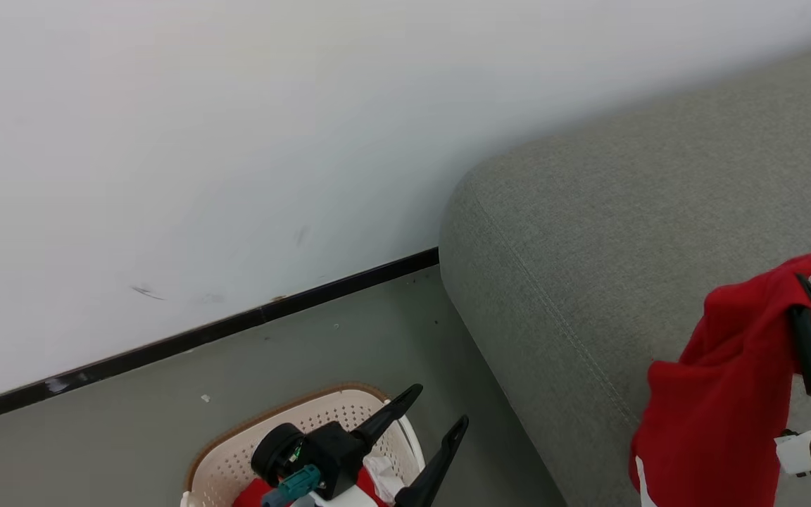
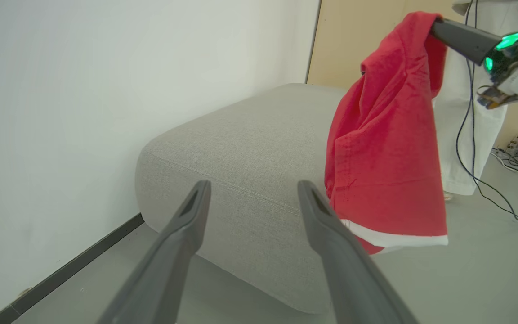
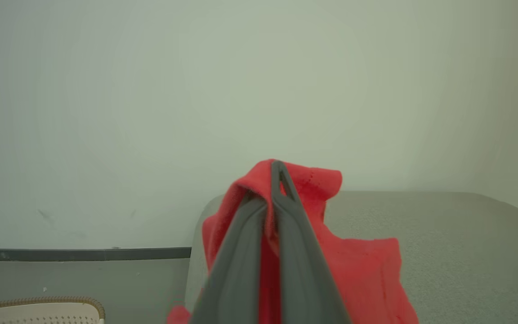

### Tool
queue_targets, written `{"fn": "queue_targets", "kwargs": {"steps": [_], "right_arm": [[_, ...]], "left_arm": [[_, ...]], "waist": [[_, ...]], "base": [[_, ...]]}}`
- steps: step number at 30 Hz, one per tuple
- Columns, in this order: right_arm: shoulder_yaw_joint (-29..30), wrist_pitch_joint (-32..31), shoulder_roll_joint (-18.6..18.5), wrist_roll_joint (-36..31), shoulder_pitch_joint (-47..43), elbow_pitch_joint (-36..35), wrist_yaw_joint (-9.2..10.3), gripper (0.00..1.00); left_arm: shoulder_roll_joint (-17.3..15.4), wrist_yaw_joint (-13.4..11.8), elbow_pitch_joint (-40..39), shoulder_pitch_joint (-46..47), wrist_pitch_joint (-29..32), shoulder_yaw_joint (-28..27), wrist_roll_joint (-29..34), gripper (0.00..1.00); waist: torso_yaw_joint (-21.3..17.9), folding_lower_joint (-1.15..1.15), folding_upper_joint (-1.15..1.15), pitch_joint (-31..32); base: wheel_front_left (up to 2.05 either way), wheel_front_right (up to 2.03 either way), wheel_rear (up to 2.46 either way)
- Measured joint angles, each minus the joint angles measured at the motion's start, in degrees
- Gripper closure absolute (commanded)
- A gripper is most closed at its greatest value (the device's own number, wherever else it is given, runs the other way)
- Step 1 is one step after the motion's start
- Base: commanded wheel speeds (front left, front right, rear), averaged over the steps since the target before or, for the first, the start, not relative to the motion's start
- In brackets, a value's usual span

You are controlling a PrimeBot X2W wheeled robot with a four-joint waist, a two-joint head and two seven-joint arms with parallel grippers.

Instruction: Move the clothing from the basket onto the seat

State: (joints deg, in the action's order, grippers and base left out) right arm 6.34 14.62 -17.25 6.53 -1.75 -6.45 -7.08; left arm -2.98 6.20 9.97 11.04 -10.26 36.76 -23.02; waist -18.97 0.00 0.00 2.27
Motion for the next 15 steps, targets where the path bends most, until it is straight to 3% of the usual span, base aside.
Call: {"fn": "queue_targets", "kwargs": {"steps": [6, 15], "right_arm": [[-3.9, 0.0, -1.9, 1.6, 3.8, 1.7, 0.0, 1.0], [-8.1, -2.7, -7.0, 4.0, 19.1, 5.3, 0.0, 1.0]], "left_arm": [[0.0, -0.8, -0.6, -0.1, -0.2, -0.5, 0.2, 0.0], [-1.1, -2.6, -2.3, 0.6, -0.2, -2.3, 1.6, 0.0]], "waist": [[-0.5, 0.0, 0.0, -1.2], [-0.5, 0.0, 0.0, -4.3]], "base": [[0.0, 0.0, 0.0], [0.0, 0.0, 0.0]]}}
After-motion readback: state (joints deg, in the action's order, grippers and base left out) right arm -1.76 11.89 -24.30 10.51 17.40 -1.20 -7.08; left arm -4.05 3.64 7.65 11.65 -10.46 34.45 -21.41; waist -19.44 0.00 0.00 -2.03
